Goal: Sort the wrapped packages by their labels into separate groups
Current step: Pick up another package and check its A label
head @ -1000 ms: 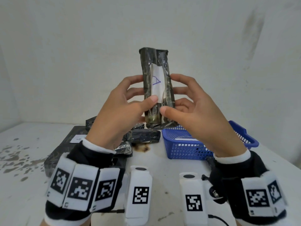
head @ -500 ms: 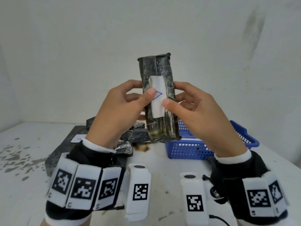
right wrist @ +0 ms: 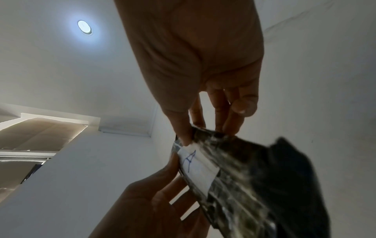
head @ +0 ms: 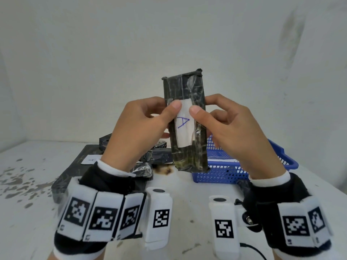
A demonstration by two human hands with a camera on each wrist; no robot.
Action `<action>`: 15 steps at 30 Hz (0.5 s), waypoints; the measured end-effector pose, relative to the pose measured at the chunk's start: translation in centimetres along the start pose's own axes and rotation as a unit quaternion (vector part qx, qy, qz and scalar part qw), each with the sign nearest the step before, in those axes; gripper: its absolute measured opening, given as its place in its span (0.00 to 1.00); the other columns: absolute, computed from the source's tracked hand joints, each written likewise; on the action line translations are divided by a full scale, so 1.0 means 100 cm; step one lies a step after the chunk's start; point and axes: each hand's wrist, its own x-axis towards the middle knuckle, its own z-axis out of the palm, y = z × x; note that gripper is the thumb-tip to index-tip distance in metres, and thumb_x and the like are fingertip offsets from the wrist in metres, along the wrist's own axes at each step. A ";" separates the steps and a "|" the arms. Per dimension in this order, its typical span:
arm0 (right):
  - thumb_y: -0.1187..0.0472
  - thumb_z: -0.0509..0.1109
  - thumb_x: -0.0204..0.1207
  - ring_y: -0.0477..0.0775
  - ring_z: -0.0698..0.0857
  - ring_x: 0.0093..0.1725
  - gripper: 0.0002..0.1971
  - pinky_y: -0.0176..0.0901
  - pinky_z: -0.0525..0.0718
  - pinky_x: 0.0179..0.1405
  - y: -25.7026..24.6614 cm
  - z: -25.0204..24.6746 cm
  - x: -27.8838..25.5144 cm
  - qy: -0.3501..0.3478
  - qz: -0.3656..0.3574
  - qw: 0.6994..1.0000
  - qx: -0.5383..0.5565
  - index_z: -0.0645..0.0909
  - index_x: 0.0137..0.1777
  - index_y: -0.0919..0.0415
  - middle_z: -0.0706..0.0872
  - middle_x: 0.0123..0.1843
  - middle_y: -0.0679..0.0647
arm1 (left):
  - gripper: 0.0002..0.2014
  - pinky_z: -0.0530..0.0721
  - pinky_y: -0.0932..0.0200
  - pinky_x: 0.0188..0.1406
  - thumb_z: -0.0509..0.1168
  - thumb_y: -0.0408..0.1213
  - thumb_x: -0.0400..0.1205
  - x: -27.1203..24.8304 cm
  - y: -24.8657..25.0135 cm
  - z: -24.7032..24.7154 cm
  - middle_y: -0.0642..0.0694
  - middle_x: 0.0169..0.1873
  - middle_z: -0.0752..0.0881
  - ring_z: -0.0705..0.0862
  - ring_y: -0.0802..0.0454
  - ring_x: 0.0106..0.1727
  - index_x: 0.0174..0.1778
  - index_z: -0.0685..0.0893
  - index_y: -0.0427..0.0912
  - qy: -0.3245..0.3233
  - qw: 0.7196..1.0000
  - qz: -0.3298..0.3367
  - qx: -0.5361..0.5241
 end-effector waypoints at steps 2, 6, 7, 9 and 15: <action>0.46 0.75 0.77 0.50 0.82 0.31 0.07 0.39 0.79 0.31 0.002 0.000 0.001 0.008 -0.004 1.000 -0.004 0.88 0.49 0.48 0.91 0.37 0.54 | 0.09 0.91 0.54 0.37 0.69 0.45 0.80 -0.001 0.000 0.001 0.46 0.42 0.92 0.91 0.53 0.38 0.54 0.88 0.49 0.004 1.000 0.008 -0.005; 0.48 0.77 0.75 0.63 0.87 0.40 0.12 0.53 0.87 0.43 0.003 0.000 0.001 0.014 -0.018 1.000 -0.001 0.88 0.57 0.47 0.92 0.40 0.51 | 0.08 0.91 0.55 0.37 0.69 0.45 0.80 -0.002 0.000 0.002 0.46 0.41 0.92 0.91 0.53 0.39 0.54 0.88 0.52 -0.013 1.000 0.009 -0.002; 0.49 0.77 0.76 0.62 0.85 0.35 0.12 0.52 0.85 0.40 0.002 0.000 0.001 0.013 -0.022 1.000 0.000 0.88 0.59 0.47 0.92 0.39 0.52 | 0.08 0.90 0.57 0.37 0.69 0.45 0.80 -0.002 0.000 0.003 0.46 0.40 0.92 0.91 0.53 0.39 0.54 0.88 0.51 -0.015 1.000 0.007 -0.004; 0.51 0.77 0.76 0.51 0.82 0.30 0.11 0.45 0.83 0.34 0.001 0.000 0.001 0.015 -0.024 1.000 0.008 0.88 0.58 0.45 0.92 0.37 0.50 | 0.09 0.90 0.57 0.37 0.68 0.45 0.81 -0.002 0.000 0.003 0.46 0.39 0.92 0.91 0.53 0.38 0.54 0.87 0.51 -0.010 1.000 0.012 -0.006; 0.56 0.78 0.76 0.44 0.80 0.25 0.09 0.29 0.76 0.24 -0.001 -0.002 0.000 0.034 -0.023 0.998 0.037 0.89 0.56 0.52 0.90 0.37 0.46 | 0.11 0.91 0.55 0.35 0.68 0.47 0.80 -0.003 0.002 0.005 0.48 0.36 0.93 0.91 0.55 0.37 0.57 0.85 0.52 -0.013 1.000 0.026 -0.006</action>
